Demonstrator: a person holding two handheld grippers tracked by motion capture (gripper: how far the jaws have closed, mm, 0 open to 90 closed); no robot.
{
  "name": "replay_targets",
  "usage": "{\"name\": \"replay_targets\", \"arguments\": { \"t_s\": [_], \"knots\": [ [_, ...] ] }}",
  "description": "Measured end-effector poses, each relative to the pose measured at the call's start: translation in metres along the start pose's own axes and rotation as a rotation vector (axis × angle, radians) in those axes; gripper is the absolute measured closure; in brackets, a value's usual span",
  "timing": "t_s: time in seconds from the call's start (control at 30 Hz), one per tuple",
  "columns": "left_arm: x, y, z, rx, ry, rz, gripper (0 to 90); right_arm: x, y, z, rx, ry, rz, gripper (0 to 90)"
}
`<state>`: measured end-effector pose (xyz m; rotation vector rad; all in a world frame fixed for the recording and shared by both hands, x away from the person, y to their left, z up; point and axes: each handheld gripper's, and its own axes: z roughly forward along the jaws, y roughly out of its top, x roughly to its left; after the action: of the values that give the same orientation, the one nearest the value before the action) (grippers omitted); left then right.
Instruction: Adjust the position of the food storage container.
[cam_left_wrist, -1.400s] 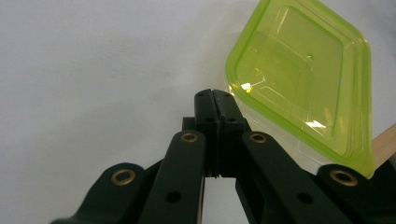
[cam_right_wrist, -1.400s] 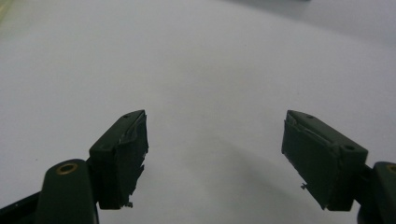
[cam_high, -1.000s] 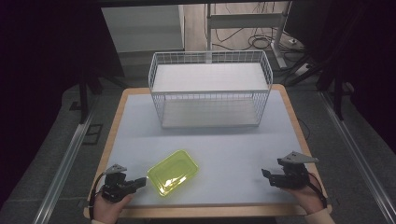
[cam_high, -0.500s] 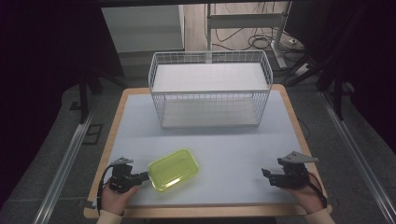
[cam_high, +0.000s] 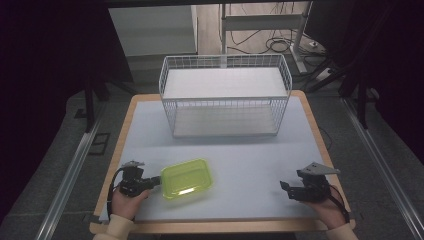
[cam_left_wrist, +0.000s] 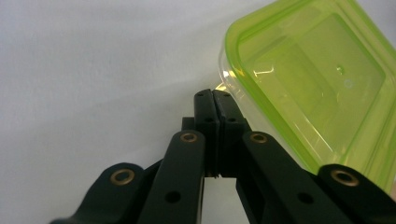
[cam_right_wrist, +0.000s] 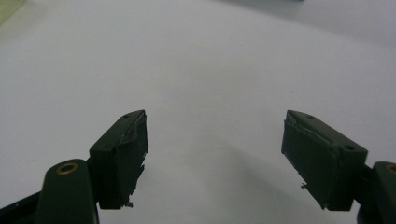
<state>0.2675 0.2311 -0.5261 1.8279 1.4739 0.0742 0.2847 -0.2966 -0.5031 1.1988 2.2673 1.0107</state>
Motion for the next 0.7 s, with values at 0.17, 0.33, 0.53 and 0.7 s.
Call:
{"name": "replay_targets", "arguments": {
  "t_s": [0.17, 0.33, 0.53, 0.7],
  "knots": [
    [-0.003, 0.011, 0.009, 0.014, 0.003, 0.018, 89.4, 0.0, 0.0, 0.0, 0.001, -0.003, 0.001, 22.8],
    [-0.003, 0.02, 0.016, 0.019, 0.002, 0.018, 89.4, -0.001, -0.001, 0.0, 0.002, -0.004, 0.002, 22.8],
    [-0.006, 0.024, 0.024, 0.047, 0.004, 0.035, 89.4, 0.0, -0.001, 0.0, 0.004, -0.005, 0.0, 22.8],
    [-0.007, 0.023, 0.023, 0.046, 0.003, 0.044, 89.3, -0.001, -0.001, 0.0, 0.002, -0.005, 0.003, 22.8]
  ]
}}
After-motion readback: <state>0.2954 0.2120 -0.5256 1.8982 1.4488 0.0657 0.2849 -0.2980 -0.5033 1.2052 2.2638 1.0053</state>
